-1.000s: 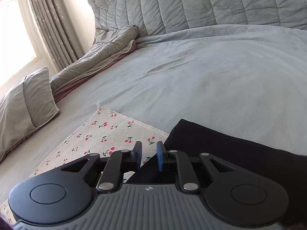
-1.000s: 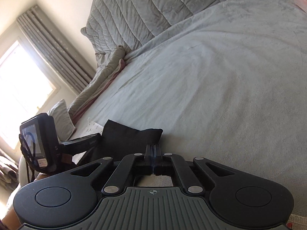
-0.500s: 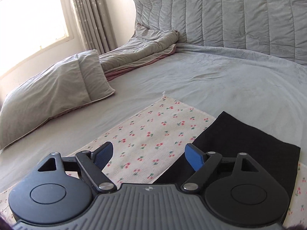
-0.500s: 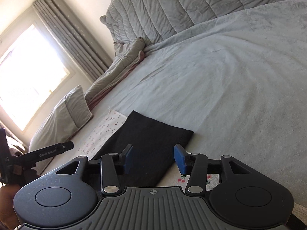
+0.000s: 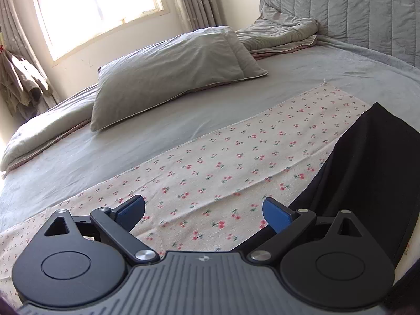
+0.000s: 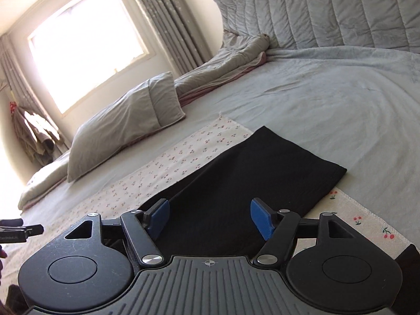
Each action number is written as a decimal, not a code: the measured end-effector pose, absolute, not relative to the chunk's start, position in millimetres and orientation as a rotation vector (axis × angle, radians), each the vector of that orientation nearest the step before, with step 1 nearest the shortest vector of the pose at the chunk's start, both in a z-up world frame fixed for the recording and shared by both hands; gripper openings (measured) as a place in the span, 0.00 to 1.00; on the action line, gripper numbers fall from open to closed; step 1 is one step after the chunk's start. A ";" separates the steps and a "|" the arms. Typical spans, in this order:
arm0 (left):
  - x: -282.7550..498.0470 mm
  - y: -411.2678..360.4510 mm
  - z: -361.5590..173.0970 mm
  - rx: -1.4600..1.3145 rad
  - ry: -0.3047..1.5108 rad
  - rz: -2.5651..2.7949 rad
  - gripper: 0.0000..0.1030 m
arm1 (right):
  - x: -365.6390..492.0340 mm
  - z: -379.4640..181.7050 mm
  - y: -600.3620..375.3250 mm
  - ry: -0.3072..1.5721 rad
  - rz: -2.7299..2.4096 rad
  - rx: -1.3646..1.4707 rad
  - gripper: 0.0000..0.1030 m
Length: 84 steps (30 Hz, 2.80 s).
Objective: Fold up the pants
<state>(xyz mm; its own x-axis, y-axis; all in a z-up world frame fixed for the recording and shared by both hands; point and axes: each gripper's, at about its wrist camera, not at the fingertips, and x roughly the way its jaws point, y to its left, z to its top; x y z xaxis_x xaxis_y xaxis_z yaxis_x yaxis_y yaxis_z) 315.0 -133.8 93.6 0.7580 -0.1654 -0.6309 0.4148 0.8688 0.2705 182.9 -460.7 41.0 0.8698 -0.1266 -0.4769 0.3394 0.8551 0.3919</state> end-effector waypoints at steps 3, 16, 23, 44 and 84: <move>311.5 -81.3 90.5 0.415 0.656 -0.274 0.96 | 197.2 42.0 -426.2 0.503 -0.187 0.389 0.68; 273.0 29.2 29.4 0.545 0.712 -0.483 0.83 | 273.7 38.5 -327.9 0.638 0.035 0.341 0.68; 286.2 11.7 12.8 0.635 0.719 -0.561 0.34 | 298.6 39.5 -309.2 0.661 0.044 0.349 0.68; 319.9 89.6 44.4 0.275 0.564 0.030 0.74 | 316.2 17.4 -329.3 0.711 -0.049 0.265 0.68; 253.4 137.5 47.2 0.065 0.588 0.137 0.82 | 312.6 -7.9 -287.2 0.791 0.027 0.187 0.68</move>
